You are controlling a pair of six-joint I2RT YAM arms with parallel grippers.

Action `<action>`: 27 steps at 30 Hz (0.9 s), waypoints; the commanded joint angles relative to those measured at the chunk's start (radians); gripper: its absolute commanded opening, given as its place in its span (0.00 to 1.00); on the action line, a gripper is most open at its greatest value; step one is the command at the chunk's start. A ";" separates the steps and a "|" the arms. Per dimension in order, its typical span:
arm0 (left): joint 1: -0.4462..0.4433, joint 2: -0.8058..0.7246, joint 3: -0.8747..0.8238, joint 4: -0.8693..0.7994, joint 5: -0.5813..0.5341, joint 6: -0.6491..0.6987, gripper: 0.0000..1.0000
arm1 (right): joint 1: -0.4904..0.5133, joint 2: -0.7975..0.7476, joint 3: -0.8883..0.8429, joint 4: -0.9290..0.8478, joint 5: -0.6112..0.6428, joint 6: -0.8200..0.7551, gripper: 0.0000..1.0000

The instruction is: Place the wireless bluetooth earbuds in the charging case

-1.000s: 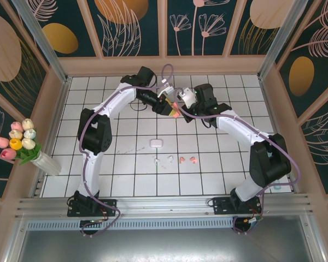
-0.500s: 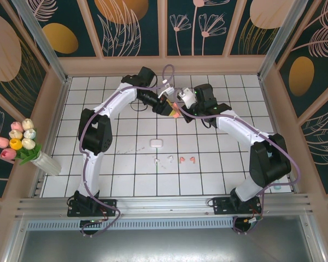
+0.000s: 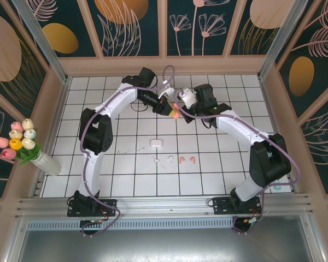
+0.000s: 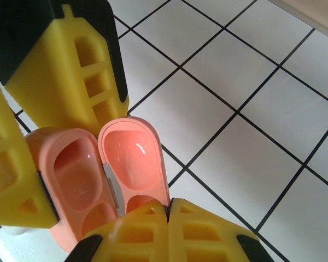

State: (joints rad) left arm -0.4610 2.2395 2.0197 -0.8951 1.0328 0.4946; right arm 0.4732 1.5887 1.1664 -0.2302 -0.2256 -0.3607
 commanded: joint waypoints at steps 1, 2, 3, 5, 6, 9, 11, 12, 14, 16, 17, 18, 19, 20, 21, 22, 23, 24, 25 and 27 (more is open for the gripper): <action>-0.008 0.020 0.015 -0.031 0.045 0.028 0.24 | 0.007 0.011 0.024 0.017 -0.003 -0.003 0.00; -0.008 0.020 0.014 -0.032 0.046 0.029 0.22 | 0.007 0.010 0.026 0.017 -0.002 -0.003 0.00; -0.008 0.021 0.014 -0.031 0.047 0.029 0.19 | 0.008 0.010 0.025 0.017 -0.001 -0.002 0.00; -0.009 0.020 0.013 -0.031 0.047 0.030 0.12 | 0.007 0.011 0.029 0.017 0.002 0.000 0.00; -0.008 0.021 0.013 -0.031 0.047 0.031 0.07 | 0.007 0.010 0.031 0.018 0.007 0.004 0.00; -0.008 0.013 0.004 -0.026 0.046 0.035 0.00 | -0.002 -0.002 0.038 0.028 0.043 0.042 0.00; -0.008 0.001 -0.016 -0.007 0.045 0.031 0.00 | -0.021 -0.018 0.045 0.021 0.042 0.077 0.00; -0.008 -0.008 -0.029 0.011 0.041 0.025 0.00 | -0.039 -0.032 0.051 0.008 0.021 0.095 0.02; -0.007 -0.028 -0.061 0.062 0.038 0.010 0.00 | -0.075 -0.067 0.047 -0.019 -0.055 0.120 0.16; -0.005 -0.049 -0.094 0.109 0.033 -0.011 0.00 | -0.106 -0.132 0.013 -0.024 -0.107 0.148 0.31; -0.004 -0.057 -0.106 0.132 0.031 -0.023 0.00 | -0.116 -0.163 -0.009 -0.020 -0.117 0.159 0.34; -0.001 -0.068 -0.124 0.159 0.026 -0.038 0.00 | -0.125 -0.207 -0.042 -0.011 -0.121 0.179 0.35; 0.001 -0.080 -0.142 0.189 0.021 -0.054 0.00 | -0.133 -0.249 -0.074 0.000 -0.115 0.204 0.36; 0.002 -0.090 -0.161 0.217 0.013 -0.070 0.00 | -0.139 -0.288 -0.103 0.009 -0.110 0.226 0.37; 0.002 -0.110 -0.189 0.262 0.003 -0.093 0.00 | -0.142 -0.330 -0.133 0.018 -0.090 0.256 0.37; 0.004 -0.133 -0.226 0.317 -0.006 -0.117 0.00 | -0.143 -0.364 -0.160 0.024 -0.048 0.297 0.38; 0.005 -0.157 -0.265 0.376 -0.019 -0.147 0.00 | -0.144 -0.390 -0.176 0.021 -0.013 0.339 0.38; 0.006 -0.190 -0.316 0.463 -0.039 -0.186 0.00 | -0.144 -0.412 -0.190 0.007 0.009 0.376 0.39; 0.005 -0.228 -0.380 0.563 -0.067 -0.242 0.00 | -0.144 -0.426 -0.201 -0.011 0.027 0.420 0.39; 0.005 -0.304 -0.501 0.765 -0.109 -0.321 0.00 | -0.145 -0.439 -0.214 -0.055 0.063 0.533 0.39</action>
State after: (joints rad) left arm -0.4606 2.0579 1.6226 -0.4603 0.9771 0.3122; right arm 0.3290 1.1507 0.9909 -0.2379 -0.2321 -0.0139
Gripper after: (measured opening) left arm 0.257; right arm 0.385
